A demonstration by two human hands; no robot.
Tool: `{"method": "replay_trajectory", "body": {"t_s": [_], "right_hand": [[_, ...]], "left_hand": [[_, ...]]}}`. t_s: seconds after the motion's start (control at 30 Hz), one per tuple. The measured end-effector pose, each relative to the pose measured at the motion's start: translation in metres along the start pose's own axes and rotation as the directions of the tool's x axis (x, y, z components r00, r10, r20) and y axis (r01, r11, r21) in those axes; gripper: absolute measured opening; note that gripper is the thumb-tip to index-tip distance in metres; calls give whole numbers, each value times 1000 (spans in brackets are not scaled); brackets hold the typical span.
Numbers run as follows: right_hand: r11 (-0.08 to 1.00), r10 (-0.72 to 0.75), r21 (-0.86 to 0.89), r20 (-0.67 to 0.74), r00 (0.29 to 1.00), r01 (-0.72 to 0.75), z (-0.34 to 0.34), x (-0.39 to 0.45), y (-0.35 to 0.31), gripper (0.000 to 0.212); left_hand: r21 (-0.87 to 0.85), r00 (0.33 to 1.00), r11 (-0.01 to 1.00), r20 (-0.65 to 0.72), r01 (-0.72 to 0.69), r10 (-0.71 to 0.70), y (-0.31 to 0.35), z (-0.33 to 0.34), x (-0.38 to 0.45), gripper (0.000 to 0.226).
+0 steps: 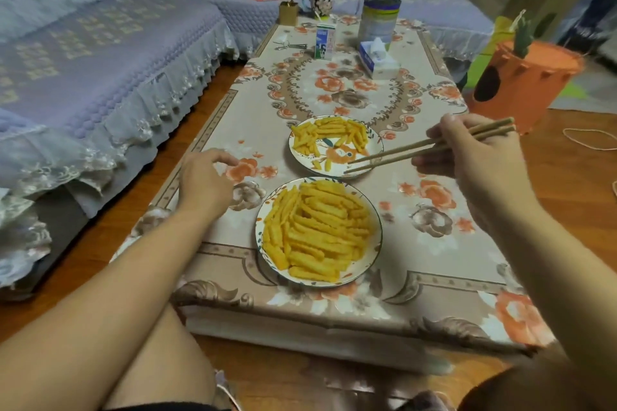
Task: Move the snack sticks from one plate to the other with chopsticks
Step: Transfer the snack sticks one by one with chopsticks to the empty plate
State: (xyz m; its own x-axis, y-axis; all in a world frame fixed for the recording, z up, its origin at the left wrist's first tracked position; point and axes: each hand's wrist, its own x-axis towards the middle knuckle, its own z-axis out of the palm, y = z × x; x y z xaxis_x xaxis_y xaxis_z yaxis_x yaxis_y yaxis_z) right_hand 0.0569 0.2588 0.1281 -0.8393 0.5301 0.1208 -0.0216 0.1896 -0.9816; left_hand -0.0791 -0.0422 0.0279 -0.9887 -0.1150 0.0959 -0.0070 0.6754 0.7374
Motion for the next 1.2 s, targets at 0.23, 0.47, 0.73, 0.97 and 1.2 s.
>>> {"method": "replay_trajectory", "body": {"t_s": [0.23, 0.47, 0.73, 0.97, 1.2], "right_hand": [[999, 40, 28, -131, 991, -36, 34, 53, 33, 37], [1000, 16, -4, -119, 993, -17, 63, 51, 52, 37], [988, -103, -126, -75, 992, 93, 72, 43, 42, 39], [999, 32, -13, -126, 991, -34, 18, 24, 0, 49], [979, 138, -157, 27, 990, -132, 0, 5, -10, 53]], "left_hand": [[-178, 1000, 984, 11, -2, 4, 6, 30, 12, 32], [278, 982, 945, 128, -172, 141, 3, 45, 19, 25], [270, 934, 954, 355, -128, 24, 4, 45, 23, 57], [89, 906, 992, 420, -91, 46, 5, 43, 9, 62], [118, 911, 986, 409, -114, 56, 15, 42, 0, 60]]}}
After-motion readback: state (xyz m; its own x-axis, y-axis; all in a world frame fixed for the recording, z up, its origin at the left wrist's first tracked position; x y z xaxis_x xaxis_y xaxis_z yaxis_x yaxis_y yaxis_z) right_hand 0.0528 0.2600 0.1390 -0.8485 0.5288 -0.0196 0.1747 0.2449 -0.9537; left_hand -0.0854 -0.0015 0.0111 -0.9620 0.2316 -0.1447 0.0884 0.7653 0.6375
